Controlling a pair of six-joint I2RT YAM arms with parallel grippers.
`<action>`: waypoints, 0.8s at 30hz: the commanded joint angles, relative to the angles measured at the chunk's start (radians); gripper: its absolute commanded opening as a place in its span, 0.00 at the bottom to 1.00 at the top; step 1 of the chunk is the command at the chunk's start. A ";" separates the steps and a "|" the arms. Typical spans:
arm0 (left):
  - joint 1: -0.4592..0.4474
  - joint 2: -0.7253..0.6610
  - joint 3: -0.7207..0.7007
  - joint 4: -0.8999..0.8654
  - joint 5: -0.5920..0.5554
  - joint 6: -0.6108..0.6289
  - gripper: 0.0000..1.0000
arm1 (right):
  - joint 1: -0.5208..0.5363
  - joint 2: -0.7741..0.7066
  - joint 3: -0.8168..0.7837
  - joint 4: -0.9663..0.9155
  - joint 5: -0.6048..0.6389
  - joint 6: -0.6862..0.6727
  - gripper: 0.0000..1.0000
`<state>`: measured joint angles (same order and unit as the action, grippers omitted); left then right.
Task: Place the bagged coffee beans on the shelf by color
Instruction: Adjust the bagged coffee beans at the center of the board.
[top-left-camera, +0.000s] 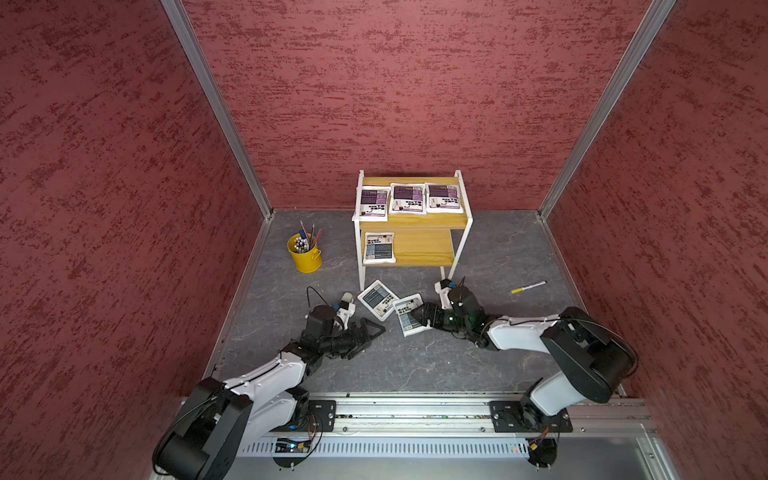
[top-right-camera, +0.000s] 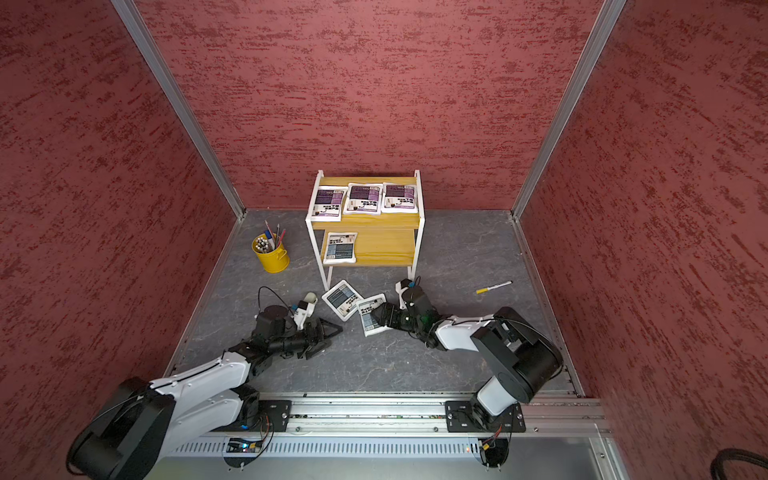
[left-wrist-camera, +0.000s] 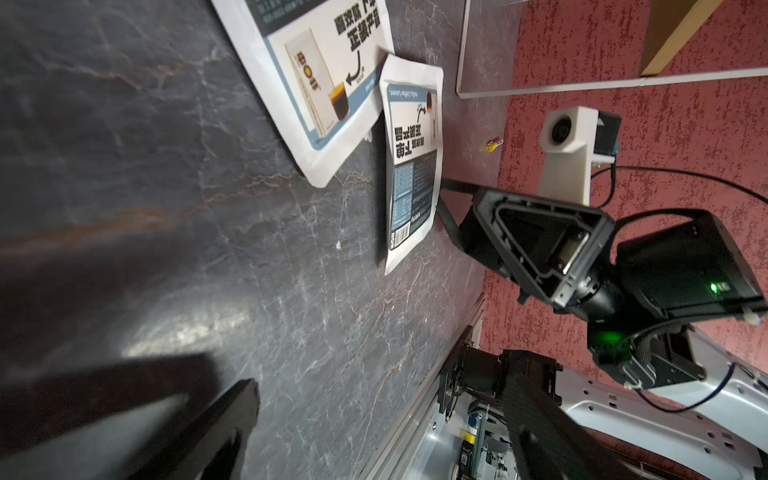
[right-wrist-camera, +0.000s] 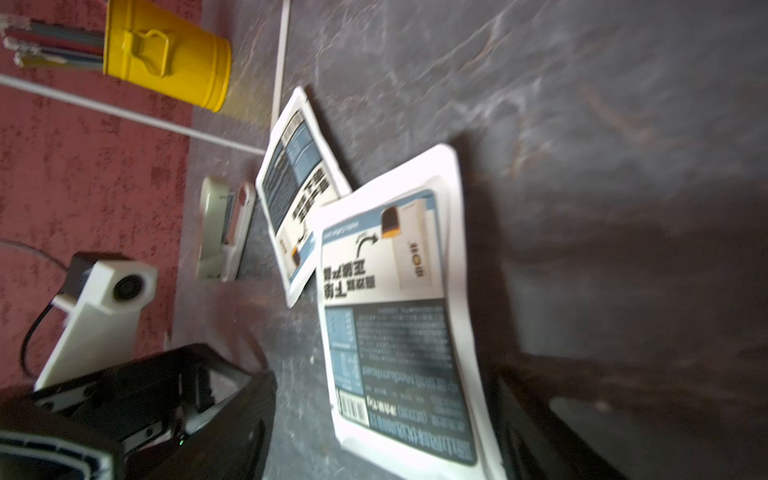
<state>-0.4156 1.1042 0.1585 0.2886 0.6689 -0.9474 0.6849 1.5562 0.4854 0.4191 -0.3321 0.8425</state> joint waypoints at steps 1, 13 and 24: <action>-0.012 0.076 0.034 0.137 -0.020 0.014 0.95 | 0.023 -0.041 -0.081 -0.033 -0.044 0.072 0.85; -0.040 0.354 0.173 0.250 -0.016 0.088 0.84 | -0.090 0.008 0.028 -0.226 -0.042 -0.034 0.85; -0.102 0.479 0.228 0.241 -0.037 0.129 0.79 | -0.088 0.150 0.086 -0.175 -0.160 -0.038 0.82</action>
<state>-0.5037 1.5574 0.3809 0.5259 0.6483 -0.8413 0.5919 1.6451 0.6060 0.3248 -0.4614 0.7986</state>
